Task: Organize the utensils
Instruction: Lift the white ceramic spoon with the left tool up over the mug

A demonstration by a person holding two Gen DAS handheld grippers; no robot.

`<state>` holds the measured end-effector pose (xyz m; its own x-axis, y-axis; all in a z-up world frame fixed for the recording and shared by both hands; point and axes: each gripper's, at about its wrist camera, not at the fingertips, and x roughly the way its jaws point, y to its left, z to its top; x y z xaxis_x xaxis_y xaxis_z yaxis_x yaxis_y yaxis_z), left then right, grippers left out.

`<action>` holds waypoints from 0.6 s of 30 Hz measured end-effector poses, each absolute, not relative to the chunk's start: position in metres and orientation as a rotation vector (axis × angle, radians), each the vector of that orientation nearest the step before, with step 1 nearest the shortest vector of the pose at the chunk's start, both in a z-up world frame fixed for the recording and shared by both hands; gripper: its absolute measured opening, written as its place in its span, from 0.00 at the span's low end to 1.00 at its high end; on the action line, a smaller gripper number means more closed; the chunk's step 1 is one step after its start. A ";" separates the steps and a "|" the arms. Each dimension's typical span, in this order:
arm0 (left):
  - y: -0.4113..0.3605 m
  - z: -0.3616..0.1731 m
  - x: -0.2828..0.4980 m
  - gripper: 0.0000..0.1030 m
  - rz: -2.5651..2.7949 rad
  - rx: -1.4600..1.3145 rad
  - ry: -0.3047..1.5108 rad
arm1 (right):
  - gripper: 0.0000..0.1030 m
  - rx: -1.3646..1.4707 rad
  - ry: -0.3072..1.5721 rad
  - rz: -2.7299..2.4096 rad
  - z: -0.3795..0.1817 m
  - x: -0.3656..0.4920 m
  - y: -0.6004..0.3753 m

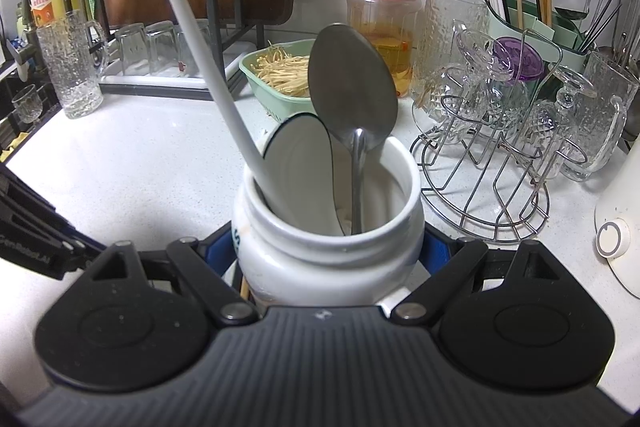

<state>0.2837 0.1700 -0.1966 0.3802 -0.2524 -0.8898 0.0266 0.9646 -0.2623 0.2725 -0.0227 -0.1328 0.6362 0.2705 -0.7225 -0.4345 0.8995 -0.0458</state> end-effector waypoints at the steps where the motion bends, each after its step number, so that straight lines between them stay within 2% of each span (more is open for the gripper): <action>1: 0.170 -0.193 0.284 0.09 -0.177 -0.215 1.162 | 0.89 -0.224 0.784 0.405 -0.133 0.273 -0.022; 7: 0.168 -0.162 0.289 0.06 -0.148 -0.136 1.104 | 0.89 -0.224 0.782 0.404 -0.133 0.272 -0.023; 18: 0.165 -0.098 0.296 0.05 -0.099 -0.029 0.979 | 0.89 -0.225 0.782 0.398 -0.133 0.272 -0.022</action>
